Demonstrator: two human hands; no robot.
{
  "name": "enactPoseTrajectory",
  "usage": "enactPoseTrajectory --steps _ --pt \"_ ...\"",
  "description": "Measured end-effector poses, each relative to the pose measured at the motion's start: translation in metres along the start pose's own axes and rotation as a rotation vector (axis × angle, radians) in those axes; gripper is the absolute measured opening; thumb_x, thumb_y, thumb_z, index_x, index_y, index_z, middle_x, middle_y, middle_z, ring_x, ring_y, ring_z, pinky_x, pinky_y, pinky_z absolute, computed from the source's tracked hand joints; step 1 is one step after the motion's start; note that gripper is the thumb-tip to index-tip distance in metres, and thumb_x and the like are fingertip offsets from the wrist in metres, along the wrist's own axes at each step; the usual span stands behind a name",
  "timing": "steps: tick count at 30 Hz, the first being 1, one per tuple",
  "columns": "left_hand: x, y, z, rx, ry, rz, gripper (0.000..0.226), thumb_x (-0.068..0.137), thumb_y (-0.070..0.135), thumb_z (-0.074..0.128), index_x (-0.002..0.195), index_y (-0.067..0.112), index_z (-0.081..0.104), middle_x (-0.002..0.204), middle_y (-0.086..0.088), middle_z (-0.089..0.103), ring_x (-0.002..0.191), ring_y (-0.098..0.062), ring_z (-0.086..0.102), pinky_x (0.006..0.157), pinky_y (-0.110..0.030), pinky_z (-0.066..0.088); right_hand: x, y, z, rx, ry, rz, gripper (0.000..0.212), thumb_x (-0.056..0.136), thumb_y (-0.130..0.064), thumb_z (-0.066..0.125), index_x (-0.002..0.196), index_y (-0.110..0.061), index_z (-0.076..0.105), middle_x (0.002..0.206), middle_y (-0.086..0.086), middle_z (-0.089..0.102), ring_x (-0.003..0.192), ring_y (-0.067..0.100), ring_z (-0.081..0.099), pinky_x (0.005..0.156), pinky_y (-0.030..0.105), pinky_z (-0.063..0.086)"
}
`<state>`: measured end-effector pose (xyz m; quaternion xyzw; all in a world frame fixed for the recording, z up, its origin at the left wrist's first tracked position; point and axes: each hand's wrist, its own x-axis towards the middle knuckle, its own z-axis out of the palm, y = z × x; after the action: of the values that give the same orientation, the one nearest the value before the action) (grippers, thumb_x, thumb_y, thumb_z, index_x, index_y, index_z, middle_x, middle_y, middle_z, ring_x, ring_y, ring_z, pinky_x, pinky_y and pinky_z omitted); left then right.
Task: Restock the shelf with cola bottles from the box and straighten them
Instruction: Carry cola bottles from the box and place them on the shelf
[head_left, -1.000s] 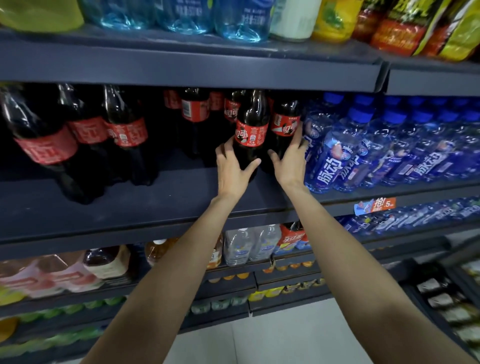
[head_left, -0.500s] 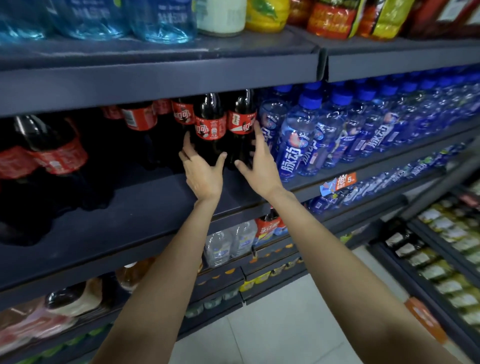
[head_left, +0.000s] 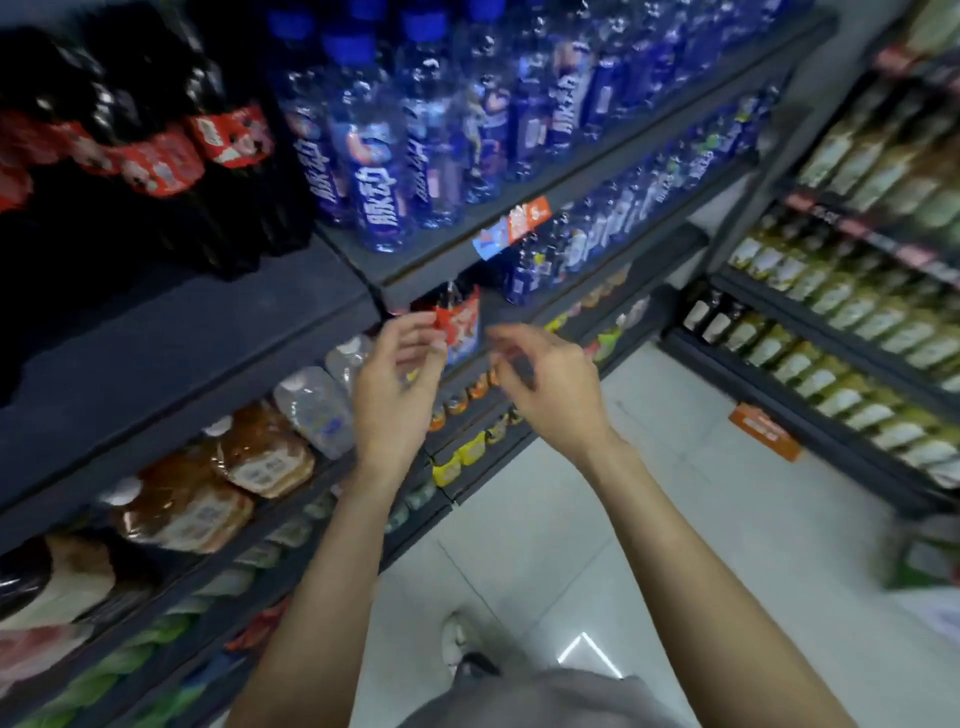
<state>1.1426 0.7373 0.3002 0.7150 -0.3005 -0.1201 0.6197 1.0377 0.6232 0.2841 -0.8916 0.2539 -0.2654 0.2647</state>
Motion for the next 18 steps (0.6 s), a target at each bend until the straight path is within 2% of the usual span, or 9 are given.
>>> enactPoseTrajectory --steps 2,6,10,12,16,18 --pt "-0.025 -0.004 0.044 -0.013 -0.148 -0.035 0.017 0.092 0.011 0.059 0.103 0.024 0.059 0.092 0.013 0.063 0.083 0.006 0.06 0.076 -0.01 0.045 -0.046 0.041 -0.027 -0.031 0.041 0.095 0.021 0.089 -0.021 0.057 0.107 -0.018 0.067 0.091 0.001 0.071 0.074 0.021 0.066 0.063 0.037 0.054" --pt "-0.082 -0.032 0.139 0.103 -0.474 -0.116 0.013 0.091 0.01 0.06 0.095 0.022 0.061 0.089 0.012 0.065 0.078 0.003 0.061 0.074 -0.013 0.047 -0.147 0.127 -0.081 -0.042 0.067 0.364 0.017 0.088 -0.016 0.061 0.103 -0.019 0.069 0.088 -0.006 0.071 0.078 0.013 0.066 0.067 0.024 0.047" --pt "-0.14 -0.066 0.235 0.249 -0.753 -0.217 0.015 0.083 0.028 0.067 0.084 0.041 0.061 0.08 0.018 0.067 0.08 -0.006 0.064 0.078 -0.027 0.052 -0.247 0.209 -0.131 -0.064 0.025 0.652 0.02 0.09 -0.017 0.06 0.108 -0.019 0.068 0.101 -0.003 0.07 0.088 0.015 0.065 0.071 0.024 0.044" --pt "-0.164 -0.076 0.281 0.318 -0.903 -0.263 0.012 0.081 0.032 0.067 0.084 0.043 0.062 0.084 0.019 0.068 0.084 -0.009 0.065 0.078 -0.025 0.051 -0.289 0.242 -0.155 -0.078 -0.01 0.789 0.024 0.09 -0.018 0.058 0.113 -0.019 0.066 0.109 -0.002 0.068 0.096 0.016 0.064 0.076 0.026 0.044" --pt "-0.202 -0.084 0.378 0.511 -1.222 -0.358 0.012 0.09 0.023 0.063 0.101 0.027 0.06 0.098 0.007 0.064 0.092 -0.009 0.058 0.063 -0.004 0.041 -0.363 0.301 -0.209 -0.055 -0.093 1.068 0.034 0.091 -0.023 0.056 0.125 -0.02 0.057 0.12 0.001 0.062 0.107 0.019 0.06 0.086 0.029 0.044" --pt "-0.215 -0.079 0.435 0.559 -1.257 -0.312 0.018 0.09 0.023 0.062 0.108 0.023 0.062 0.103 0.004 0.064 0.092 -0.01 0.058 0.068 -0.009 0.041 -0.395 0.33 -0.237 -0.009 -0.078 1.188 0.035 0.092 -0.024 0.056 0.126 -0.02 0.056 0.121 0.002 0.061 0.108 0.02 0.059 0.089 0.031 0.046"
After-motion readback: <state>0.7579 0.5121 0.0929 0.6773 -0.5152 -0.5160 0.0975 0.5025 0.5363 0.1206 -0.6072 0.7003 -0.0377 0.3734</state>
